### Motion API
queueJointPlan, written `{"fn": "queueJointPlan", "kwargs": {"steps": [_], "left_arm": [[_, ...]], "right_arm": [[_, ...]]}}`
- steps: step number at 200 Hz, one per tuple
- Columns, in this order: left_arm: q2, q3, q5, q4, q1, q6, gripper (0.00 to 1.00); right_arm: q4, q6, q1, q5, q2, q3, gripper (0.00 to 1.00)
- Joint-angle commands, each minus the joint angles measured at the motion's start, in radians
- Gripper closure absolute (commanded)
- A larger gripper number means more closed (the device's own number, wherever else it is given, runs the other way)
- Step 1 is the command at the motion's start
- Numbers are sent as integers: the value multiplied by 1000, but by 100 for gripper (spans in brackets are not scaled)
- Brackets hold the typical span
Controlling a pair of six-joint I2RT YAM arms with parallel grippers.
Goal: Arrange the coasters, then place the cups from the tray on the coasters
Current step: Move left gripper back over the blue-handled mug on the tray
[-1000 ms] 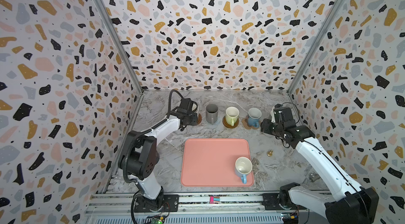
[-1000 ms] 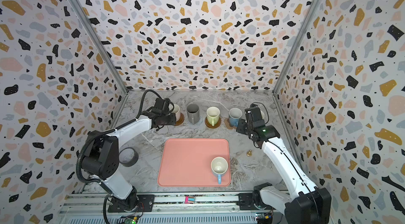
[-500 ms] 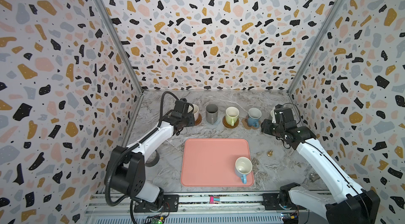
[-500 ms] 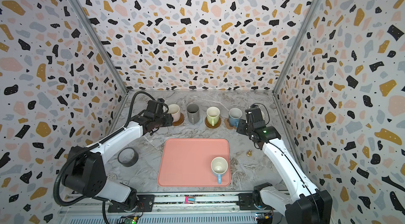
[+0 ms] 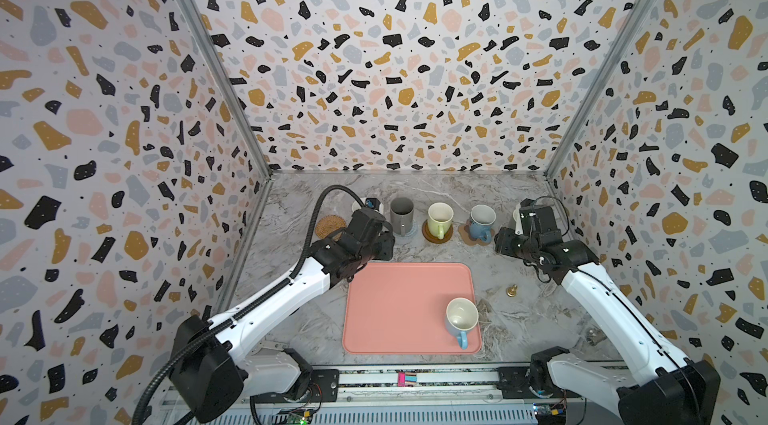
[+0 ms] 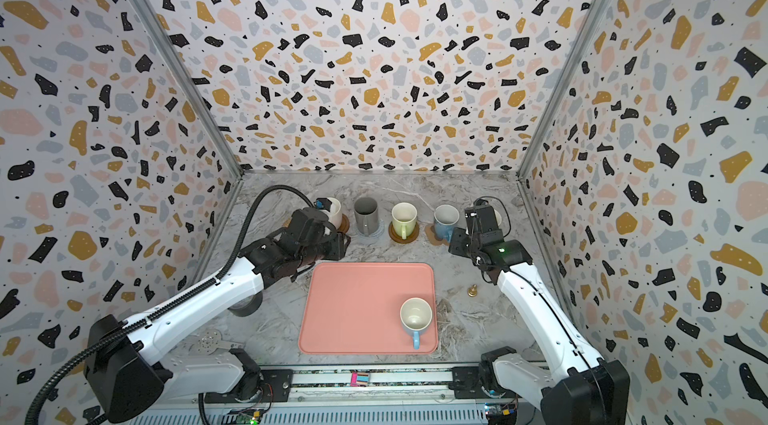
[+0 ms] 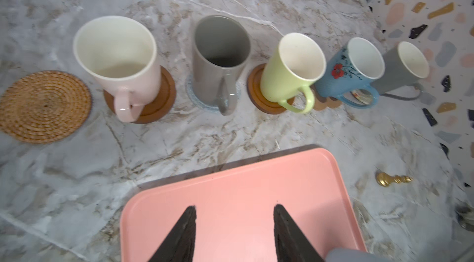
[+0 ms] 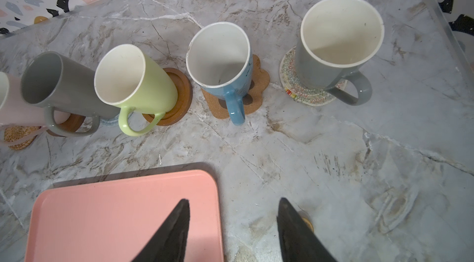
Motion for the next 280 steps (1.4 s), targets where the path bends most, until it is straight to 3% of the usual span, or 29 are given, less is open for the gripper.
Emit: {"fn": "queueJointPlan", "kwargs": {"steps": [1,74,170,230,280], "left_arm": [[-17,20,-48,-58,-89,-61,49],[-23,23,-104,-97,-400,-248,49],[168,125,-122,-121,-698,-464,47],[314,193,-33,-97,-757,-514,45],[403,261,-23,-146,-762,-519,43]], "right_arm": [[13,-19,-3,-6,-8,-8,43],[53,-31,-4,-34,-3,-31,43],[131,-87,-30,-86,16,-54,43],[171,-106,-54,-131,17,-77,43],[181,-125,-77,-152,18,-79,43]]}}
